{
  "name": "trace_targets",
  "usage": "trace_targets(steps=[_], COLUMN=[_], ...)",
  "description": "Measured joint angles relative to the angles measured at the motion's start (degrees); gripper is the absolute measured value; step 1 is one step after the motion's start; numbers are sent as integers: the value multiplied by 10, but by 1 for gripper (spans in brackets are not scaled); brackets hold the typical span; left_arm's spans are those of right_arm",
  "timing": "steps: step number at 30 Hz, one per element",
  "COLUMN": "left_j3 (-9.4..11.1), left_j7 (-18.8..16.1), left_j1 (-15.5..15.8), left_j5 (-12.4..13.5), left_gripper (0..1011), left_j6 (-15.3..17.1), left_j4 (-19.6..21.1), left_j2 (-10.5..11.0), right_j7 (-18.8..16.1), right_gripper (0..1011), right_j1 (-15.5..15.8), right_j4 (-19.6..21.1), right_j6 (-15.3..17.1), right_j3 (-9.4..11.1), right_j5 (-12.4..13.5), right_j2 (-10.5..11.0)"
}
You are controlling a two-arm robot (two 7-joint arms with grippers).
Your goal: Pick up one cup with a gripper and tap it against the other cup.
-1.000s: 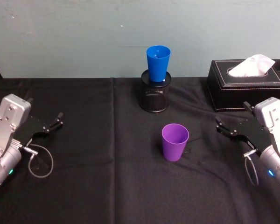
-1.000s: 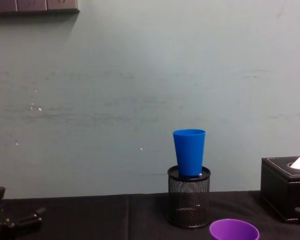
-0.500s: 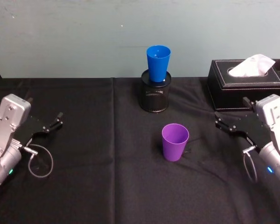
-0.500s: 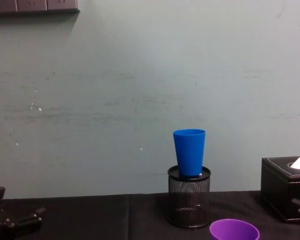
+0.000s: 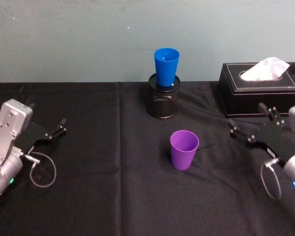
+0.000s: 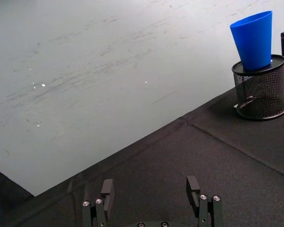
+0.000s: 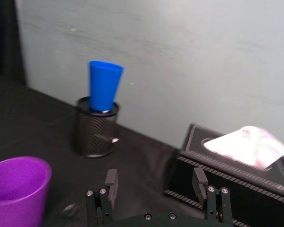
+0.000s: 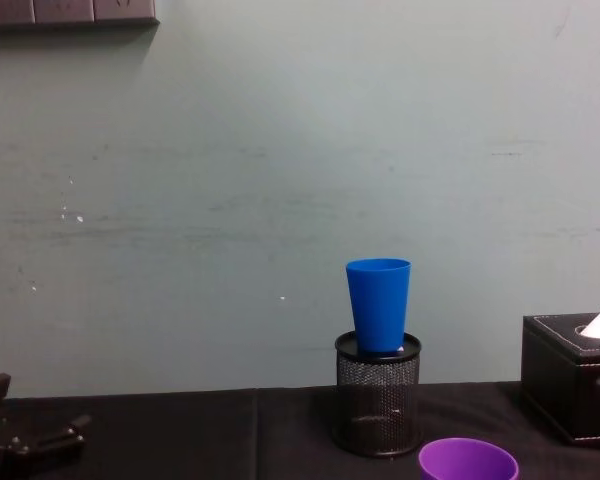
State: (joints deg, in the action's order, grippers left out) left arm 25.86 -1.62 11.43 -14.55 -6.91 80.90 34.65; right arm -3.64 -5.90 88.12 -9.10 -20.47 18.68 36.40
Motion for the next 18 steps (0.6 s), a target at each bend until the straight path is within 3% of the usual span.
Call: trace_targets(steps=[5, 9, 13, 18], left_j3=[0, 0, 0, 0], left_j7=[0, 0, 0, 0], left_j1=[0, 0, 0, 0], left_j5=[0, 0, 0, 0], left_gripper=[1000, 1000, 1000, 1000], left_j6=[0, 0, 0, 0], left_j4=[0, 0, 0, 0], left_j2=[0, 0, 0, 0], right_j7=[-68, -125, -188, -219], right_gripper=[1003, 1003, 1003, 1003], right_j1=[48, 67, 67, 49], right_j4=[26, 26, 12, -9], right_j6=[-4, -22, -43, -50], right_j3=[15, 13, -4, -22], right_j5=[55, 81, 92, 85], right_j2=[27, 38, 36, 17])
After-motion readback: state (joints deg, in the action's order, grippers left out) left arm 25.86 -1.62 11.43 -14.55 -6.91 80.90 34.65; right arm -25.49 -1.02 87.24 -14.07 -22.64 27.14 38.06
